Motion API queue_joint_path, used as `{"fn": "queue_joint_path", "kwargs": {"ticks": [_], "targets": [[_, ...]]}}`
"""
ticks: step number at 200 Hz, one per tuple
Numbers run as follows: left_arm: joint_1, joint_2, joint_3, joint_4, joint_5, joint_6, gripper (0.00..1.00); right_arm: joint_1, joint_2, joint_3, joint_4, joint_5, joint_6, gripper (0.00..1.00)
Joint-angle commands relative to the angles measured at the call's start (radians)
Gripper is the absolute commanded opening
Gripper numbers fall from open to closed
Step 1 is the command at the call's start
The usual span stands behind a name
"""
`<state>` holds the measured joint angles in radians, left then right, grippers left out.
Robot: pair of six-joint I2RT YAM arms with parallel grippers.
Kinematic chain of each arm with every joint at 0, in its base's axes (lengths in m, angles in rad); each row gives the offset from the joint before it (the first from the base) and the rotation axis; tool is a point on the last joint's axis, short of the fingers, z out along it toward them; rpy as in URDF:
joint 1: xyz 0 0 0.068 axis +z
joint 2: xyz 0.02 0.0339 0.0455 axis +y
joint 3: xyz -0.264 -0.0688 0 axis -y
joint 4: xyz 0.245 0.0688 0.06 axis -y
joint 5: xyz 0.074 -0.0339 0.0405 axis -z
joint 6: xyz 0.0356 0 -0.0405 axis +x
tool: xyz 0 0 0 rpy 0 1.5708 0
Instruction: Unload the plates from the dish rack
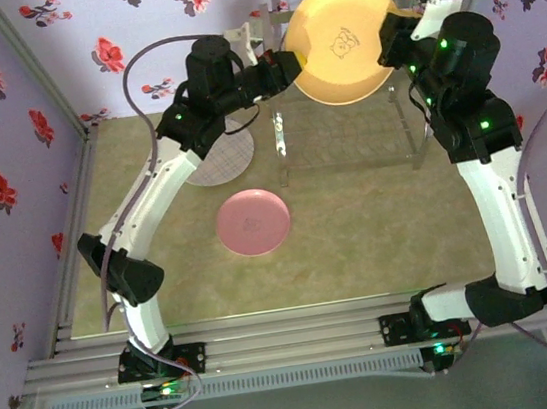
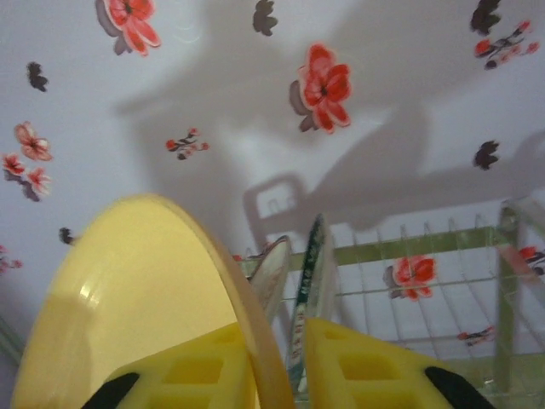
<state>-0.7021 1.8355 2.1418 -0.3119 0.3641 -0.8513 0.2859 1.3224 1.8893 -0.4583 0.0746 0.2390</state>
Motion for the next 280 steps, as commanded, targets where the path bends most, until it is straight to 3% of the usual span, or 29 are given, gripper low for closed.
{"fn": "queue_joint_path", "kwargs": {"ticks": [1, 14, 25, 66, 113, 155, 228, 280], "targets": [[0.004, -0.099, -0.039, -0.013, 0.027, 0.033, 0.0, 0.0, -0.017, 0.004, 0.036, -0.095, 0.02, 0.48], [0.019, -0.139, -0.074, -0.031, 0.027, 0.029, 0.0, -0.001, -0.025, 0.003, 0.013, -0.114, -0.001, 0.68], [0.035, -0.18, -0.106, -0.064, 0.029, 0.033, 0.0, 0.0, -0.032, 0.001, -0.008, -0.138, -0.028, 0.78], [0.118, -0.366, -0.33, -0.182, 0.062, 0.065, 0.0, -0.001, -0.071, -0.014, -0.104, -0.279, -0.111, 0.91], [0.24, -0.539, -0.649, -0.326, 0.103, 0.095, 0.0, -0.001, -0.153, -0.14, -0.112, -0.401, -0.03, 0.93], [0.312, -0.596, -0.903, -0.409, 0.076, 0.132, 0.0, 0.0, -0.216, -0.281, -0.084, -0.515, 0.065, 0.93], [0.327, -0.474, -1.127, -0.306, -0.004, 0.152, 0.0, 0.001, -0.227, -0.305, -0.203, -0.634, 0.046, 0.94], [0.328, -0.365, -1.152, -0.237, -0.036, 0.148, 0.0, 0.015, -0.227, -0.292, -0.34, -0.577, -0.027, 0.94]]}}
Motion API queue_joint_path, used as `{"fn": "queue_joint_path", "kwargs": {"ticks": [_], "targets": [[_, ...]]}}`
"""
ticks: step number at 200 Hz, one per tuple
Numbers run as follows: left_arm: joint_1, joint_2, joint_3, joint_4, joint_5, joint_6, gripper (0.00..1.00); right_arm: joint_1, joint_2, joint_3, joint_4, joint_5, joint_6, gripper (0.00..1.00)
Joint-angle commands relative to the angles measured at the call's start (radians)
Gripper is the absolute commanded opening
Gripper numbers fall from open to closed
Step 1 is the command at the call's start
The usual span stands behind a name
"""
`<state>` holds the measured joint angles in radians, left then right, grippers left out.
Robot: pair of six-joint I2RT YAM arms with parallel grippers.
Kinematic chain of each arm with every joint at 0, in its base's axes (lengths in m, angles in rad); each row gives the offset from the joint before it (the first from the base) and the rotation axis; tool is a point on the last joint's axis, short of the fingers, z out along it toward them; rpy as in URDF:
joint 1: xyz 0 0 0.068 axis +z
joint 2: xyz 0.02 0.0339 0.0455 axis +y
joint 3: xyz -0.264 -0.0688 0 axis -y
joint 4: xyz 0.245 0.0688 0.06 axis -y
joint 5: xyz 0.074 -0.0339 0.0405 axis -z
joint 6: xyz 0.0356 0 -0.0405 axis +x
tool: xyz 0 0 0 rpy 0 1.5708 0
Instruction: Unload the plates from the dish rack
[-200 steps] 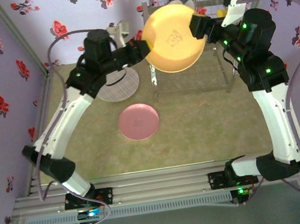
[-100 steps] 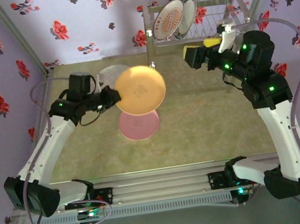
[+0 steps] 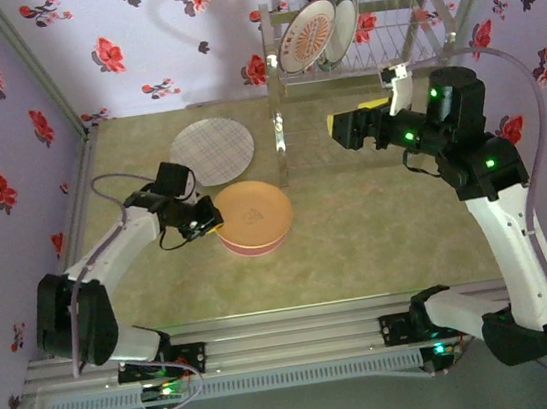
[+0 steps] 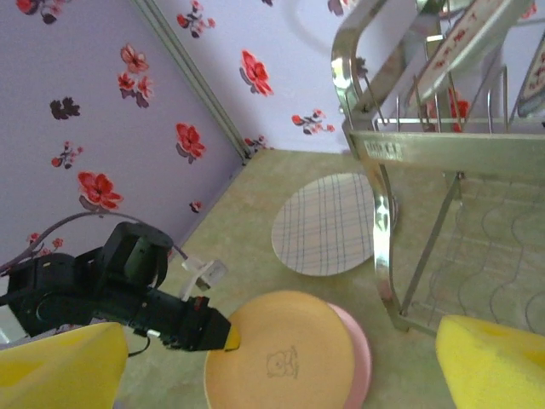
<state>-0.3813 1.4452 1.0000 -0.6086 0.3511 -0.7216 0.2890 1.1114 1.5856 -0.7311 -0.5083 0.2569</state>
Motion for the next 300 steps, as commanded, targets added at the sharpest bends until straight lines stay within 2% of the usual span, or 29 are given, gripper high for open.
{"fn": "queue_joint_path", "kwargs": {"ticks": [1, 93, 217, 248, 266, 300], "targets": [[0.006, 0.027, -0.01, 0.06, -0.024, 0.019, 0.0, 0.014, -0.015, 0.011, -0.068, 0.007, -0.046, 0.94], [0.007, 0.115, -0.02, 0.129, -0.043, 0.024, 0.0, 0.114, 0.027, 0.049, -0.193, 0.166, -0.156, 0.94], [0.006, 0.161, -0.026, 0.153, -0.047, 0.035, 0.04, 0.162, 0.064, 0.067, -0.191, 0.196, -0.171, 0.94], [0.006, 0.169, -0.029, 0.157, -0.046, 0.036, 0.08, 0.165, 0.067, 0.066, -0.188, 0.195, -0.168, 0.94], [0.007, 0.17, -0.029, 0.157, -0.042, 0.034, 0.15, 0.167, 0.069, 0.067, -0.187, 0.197, -0.169, 0.94], [0.006, 0.167, -0.024, 0.147, -0.043, 0.039, 0.23, 0.168, 0.07, 0.07, -0.186, 0.198, -0.168, 0.94]]}}
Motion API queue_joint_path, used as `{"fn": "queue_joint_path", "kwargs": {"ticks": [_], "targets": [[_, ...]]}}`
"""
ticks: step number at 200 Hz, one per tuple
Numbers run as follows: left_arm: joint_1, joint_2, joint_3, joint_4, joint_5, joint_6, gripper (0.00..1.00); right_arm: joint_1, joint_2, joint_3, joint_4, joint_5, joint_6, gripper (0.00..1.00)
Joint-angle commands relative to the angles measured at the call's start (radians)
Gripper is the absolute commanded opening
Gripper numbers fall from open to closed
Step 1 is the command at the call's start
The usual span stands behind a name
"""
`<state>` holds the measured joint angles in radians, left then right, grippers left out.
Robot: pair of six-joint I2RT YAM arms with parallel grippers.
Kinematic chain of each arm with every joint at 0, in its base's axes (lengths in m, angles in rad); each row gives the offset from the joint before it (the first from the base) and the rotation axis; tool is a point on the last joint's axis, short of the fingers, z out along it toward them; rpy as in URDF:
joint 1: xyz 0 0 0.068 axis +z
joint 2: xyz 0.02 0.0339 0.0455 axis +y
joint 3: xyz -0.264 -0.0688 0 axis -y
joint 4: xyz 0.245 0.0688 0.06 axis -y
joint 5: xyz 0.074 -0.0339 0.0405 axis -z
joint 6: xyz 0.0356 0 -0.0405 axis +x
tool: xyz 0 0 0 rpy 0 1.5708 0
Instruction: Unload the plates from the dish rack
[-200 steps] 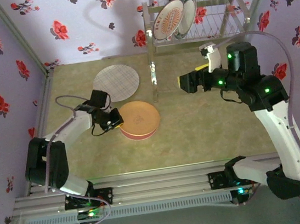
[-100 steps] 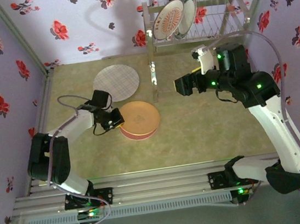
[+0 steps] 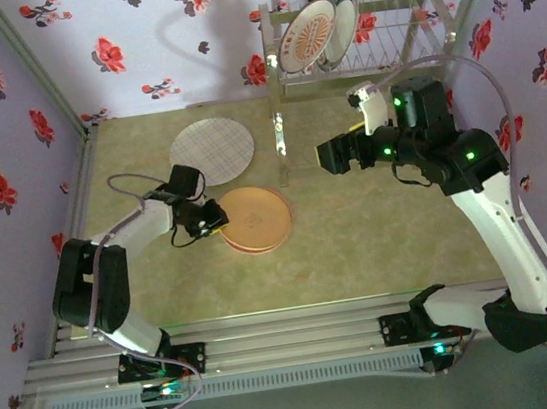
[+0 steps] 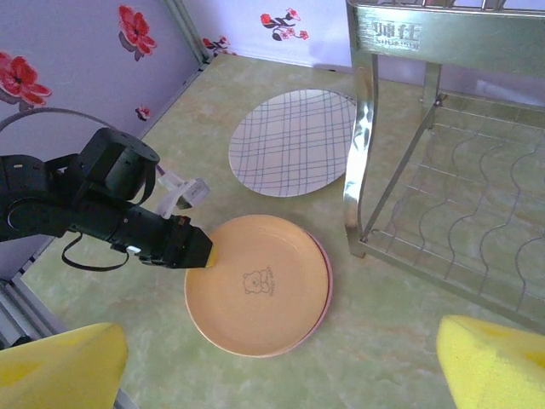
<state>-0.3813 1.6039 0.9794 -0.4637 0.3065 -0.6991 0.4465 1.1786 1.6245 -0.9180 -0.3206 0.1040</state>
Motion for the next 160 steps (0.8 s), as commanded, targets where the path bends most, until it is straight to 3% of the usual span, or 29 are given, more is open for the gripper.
{"fn": "queue_joint_path", "kwargs": {"ticks": [1, 39, 71, 160], "targets": [[0.007, 0.008, -0.003, 0.002, 0.002, 0.016, 0.23, 0.011, 0.003, 0.031, 0.001, 0.01, -0.015, 0.94], [0.006, -0.002, 0.011, -0.021, 0.001, 0.02, 0.31, 0.013, 0.005, 0.032, 0.002, 0.013, -0.013, 0.94], [0.003, -0.028, 0.046, -0.105, -0.044, 0.037, 0.47, 0.013, 0.003, 0.032, 0.001, 0.016, -0.012, 0.94], [-0.008, -0.084, 0.075, -0.161, -0.104, 0.041, 0.39, 0.02, -0.002, 0.039, 0.029, 0.074, -0.008, 0.94]]}}
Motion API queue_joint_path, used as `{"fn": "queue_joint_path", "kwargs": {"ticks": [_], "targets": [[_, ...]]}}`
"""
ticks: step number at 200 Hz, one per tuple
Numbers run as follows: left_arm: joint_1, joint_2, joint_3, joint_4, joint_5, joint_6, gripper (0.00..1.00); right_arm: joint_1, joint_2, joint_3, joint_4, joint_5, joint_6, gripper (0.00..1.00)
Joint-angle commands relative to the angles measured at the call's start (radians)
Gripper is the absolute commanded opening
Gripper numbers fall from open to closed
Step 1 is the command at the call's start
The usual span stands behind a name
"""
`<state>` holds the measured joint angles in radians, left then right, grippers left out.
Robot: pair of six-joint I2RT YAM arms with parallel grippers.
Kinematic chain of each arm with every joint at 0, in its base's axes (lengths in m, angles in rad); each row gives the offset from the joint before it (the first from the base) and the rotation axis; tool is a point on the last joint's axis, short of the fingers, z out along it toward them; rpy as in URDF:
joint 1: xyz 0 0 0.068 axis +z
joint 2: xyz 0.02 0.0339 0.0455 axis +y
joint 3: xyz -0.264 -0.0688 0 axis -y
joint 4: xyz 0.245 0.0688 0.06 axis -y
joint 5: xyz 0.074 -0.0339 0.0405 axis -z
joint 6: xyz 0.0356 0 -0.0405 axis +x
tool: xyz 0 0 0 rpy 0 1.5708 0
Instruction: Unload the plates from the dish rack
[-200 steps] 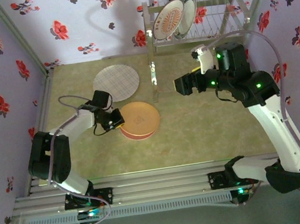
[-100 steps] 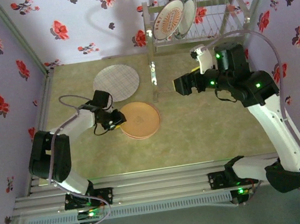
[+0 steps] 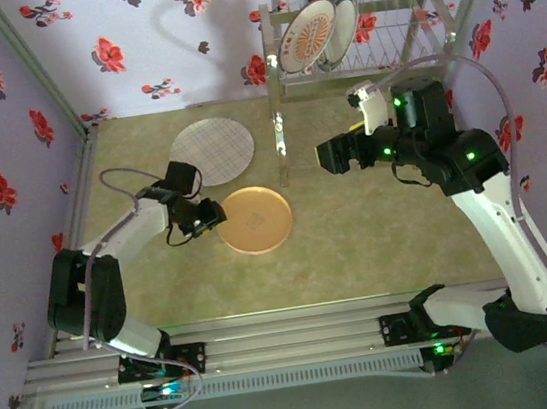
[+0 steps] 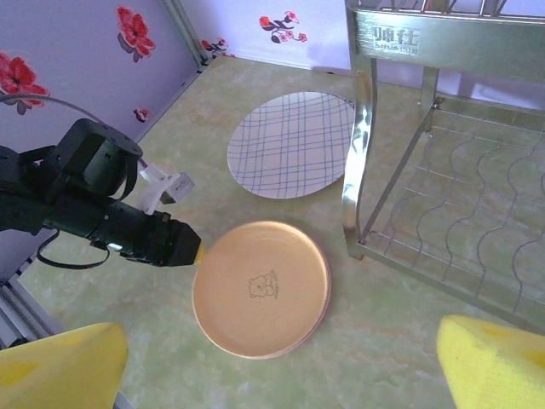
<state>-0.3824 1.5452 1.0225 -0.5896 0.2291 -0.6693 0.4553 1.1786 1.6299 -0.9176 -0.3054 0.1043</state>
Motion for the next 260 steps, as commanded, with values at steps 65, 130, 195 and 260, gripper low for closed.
{"fn": "queue_joint_path", "kwargs": {"ticks": [65, 130, 195, 260], "targets": [[-0.017, -0.194, 0.191, -0.072, -0.134, -0.024, 0.52, 0.01, -0.035, 0.126, 0.208, 0.63, -0.027, 0.92], [-0.023, -0.316, 0.362, 0.177, -0.076, -0.069, 0.59, -0.105, 0.257, 0.416, 0.262, 0.672, 0.112, 0.9], [-0.03, -0.391, 0.413, 0.54, 0.054, -0.125, 0.66, -0.174, 0.483, 0.58, 0.311, 0.646, 0.184, 0.78], [-0.03, -0.395, 0.433, 0.553, 0.058, -0.146, 0.67, -0.181, 0.589, 0.63, 0.314, 0.648, 0.173, 0.64]]}}
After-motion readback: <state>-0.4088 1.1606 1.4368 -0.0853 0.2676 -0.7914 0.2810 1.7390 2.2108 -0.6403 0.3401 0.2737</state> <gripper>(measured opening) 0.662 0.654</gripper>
